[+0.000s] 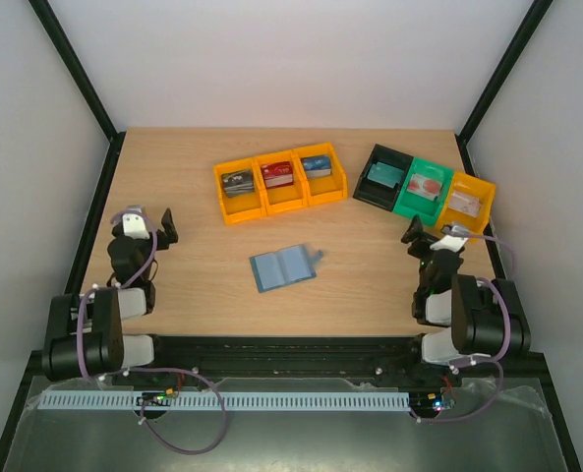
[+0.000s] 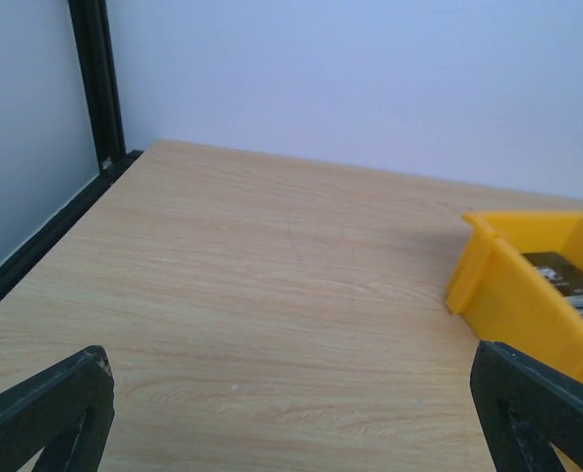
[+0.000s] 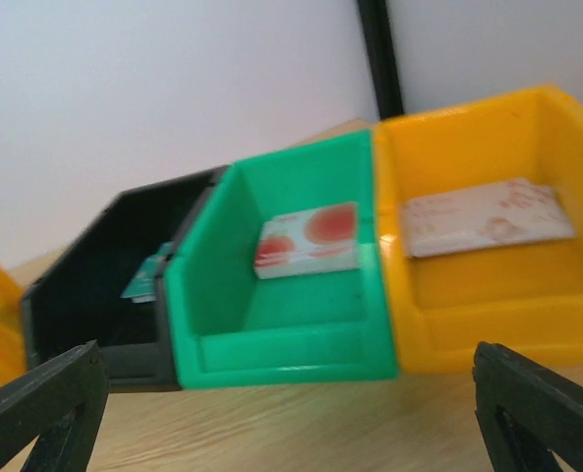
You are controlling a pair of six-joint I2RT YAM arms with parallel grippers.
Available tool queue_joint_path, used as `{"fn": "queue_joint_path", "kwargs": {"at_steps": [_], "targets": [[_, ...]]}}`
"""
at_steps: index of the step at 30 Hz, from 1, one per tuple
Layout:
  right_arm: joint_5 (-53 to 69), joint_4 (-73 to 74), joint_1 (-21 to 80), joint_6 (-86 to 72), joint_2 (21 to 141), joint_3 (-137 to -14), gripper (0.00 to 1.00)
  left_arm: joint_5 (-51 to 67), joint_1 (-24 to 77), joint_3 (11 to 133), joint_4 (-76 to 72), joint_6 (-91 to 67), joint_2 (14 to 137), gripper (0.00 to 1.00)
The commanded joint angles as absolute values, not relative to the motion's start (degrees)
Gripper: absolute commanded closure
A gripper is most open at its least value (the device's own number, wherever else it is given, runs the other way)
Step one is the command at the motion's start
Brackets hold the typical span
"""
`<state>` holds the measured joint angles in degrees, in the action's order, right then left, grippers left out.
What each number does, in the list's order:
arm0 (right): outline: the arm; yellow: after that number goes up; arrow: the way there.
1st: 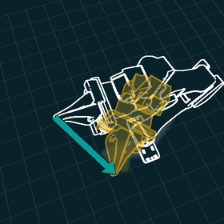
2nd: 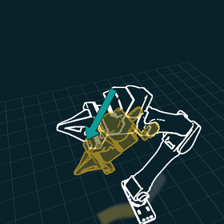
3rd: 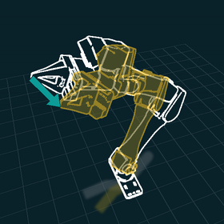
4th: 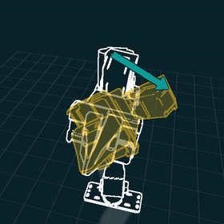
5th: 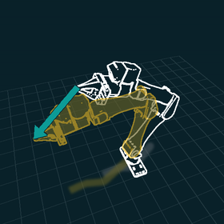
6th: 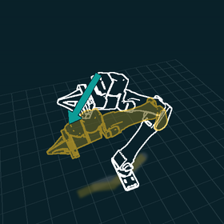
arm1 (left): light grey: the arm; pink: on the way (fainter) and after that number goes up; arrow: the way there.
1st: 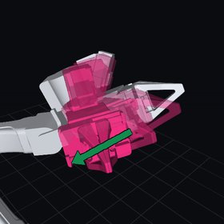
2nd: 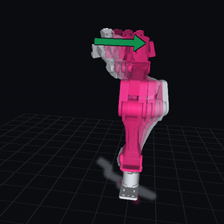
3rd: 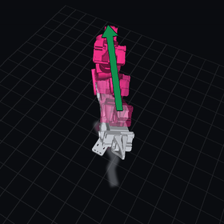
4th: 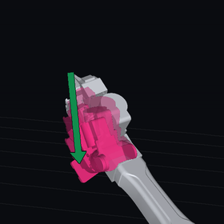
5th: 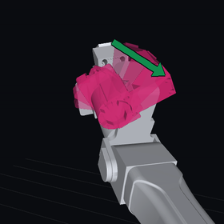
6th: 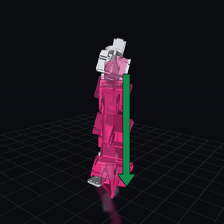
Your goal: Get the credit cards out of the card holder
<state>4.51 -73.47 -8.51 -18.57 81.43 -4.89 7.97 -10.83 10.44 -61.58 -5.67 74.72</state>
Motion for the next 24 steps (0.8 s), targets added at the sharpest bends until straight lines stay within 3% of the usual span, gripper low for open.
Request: {"fn": "queue_joint_path", "kwargs": {"at_steps": [1,2,4,8,10,14,24], "targets": [[4.66,-88.47,-4.05,-11.08,88.38,-5.21,0.01,7.54,-8.46,9.36,-73.69,-8.64,78.69,0.01],[5.45,-90.35,-3.67,-10.53,89.38,-5.76,0.01,7.11,-7.70,9.83,-74.65,-8.21,80.45,0.00],[4.75,-79.58,-3.56,-10.03,85.92,-8.19,0.01,6.28,-6.73,9.88,-77.42,-7.30,83.55,0.01],[4.89,-78.59,-3.52,-10.21,87.49,-10.35,0.01,4.11,-2.21,6.78,-89.81,-2.51,89.00,0.01],[4.10,-75.92,-3.03,-9.85,87.61,-11.24,0.01,2.36,-1.32,9.62,-79.73,-1.68,86.51,0.01],[4.20,-76.36,-2.91,-9.80,87.40,-11.06,0.01,1.55,-1.07,13.38,-73.81,-1.61,87.49,0.01],[4.26,-76.47,-2.95,-9.80,87.41,-10.96,0.01,1.57,-0.88,13.79,-73.62,-1.54,88.09,0.01]]}}
